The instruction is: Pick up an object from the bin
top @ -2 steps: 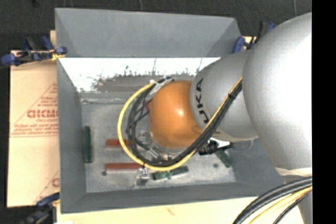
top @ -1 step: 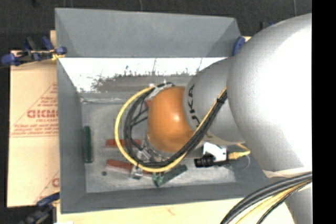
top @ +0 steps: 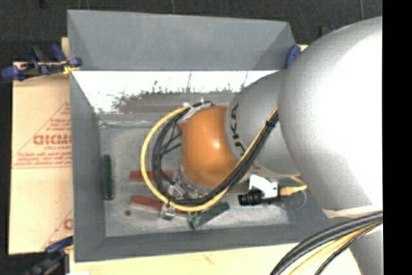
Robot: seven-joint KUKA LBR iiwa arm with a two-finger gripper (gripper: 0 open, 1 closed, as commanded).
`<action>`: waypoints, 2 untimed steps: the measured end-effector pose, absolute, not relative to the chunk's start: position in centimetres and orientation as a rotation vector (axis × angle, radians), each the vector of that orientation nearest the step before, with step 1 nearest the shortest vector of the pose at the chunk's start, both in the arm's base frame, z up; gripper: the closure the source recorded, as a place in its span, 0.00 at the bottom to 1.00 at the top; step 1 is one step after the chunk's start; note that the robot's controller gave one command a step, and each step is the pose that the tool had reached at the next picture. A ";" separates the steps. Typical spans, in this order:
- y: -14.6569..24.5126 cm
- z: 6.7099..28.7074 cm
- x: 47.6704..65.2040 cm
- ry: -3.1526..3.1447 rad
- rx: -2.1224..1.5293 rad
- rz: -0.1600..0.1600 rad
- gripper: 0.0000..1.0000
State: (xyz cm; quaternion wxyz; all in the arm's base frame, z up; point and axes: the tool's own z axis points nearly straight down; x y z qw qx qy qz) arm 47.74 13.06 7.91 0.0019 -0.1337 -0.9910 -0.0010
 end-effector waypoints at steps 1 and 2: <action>13.0 8.3 47.6 -3.109 -0.420 -0.001 1.00; 12.9 9.9 47.4 -3.110 -0.420 0.002 1.00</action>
Offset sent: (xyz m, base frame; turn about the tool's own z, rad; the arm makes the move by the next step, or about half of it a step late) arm 0.0001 0.0002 0.0129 0.0000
